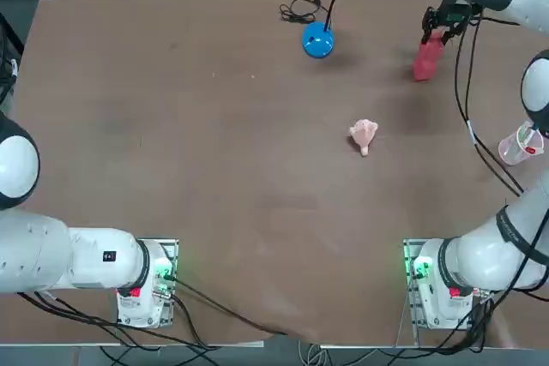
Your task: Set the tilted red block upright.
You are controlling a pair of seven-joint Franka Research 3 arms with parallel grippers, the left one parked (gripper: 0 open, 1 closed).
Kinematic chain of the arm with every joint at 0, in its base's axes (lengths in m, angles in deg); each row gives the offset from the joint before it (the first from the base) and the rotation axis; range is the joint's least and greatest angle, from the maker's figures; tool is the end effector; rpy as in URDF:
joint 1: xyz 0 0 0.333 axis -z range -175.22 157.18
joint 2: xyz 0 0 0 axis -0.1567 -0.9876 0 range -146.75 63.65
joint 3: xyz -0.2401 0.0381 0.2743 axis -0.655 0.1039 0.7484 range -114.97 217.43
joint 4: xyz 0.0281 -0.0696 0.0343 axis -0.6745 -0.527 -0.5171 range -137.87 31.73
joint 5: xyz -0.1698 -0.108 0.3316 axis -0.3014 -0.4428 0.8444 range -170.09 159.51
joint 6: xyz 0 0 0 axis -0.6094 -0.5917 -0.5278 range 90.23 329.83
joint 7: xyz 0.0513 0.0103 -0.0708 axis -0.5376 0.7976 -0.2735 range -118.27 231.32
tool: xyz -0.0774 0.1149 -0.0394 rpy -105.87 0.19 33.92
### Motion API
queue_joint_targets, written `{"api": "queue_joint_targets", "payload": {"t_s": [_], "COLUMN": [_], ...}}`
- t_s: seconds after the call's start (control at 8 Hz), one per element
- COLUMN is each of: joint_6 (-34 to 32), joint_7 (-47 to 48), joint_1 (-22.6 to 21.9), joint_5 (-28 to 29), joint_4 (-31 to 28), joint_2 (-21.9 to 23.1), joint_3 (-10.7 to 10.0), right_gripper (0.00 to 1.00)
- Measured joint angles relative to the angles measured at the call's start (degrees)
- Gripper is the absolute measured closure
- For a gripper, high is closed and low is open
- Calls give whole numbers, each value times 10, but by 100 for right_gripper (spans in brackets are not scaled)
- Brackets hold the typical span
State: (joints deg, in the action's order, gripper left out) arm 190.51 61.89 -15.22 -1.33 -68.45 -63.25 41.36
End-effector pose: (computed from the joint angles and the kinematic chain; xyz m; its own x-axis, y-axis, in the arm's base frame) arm 0.6396 -0.0292 0.3257 0.9811 -0.1878 -0.0463 -0.1873 -0.9822 0.0135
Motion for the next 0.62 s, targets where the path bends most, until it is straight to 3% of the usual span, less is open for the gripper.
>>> {"api": "queue_joint_targets", "payload": {"t_s": [0.62], "joint_6": [9], "joint_7": [0], "joint_1": [2], "joint_5": [0], "joint_4": [0], "joint_2": [-14], "joint_3": [-3], "right_gripper": [30]}}
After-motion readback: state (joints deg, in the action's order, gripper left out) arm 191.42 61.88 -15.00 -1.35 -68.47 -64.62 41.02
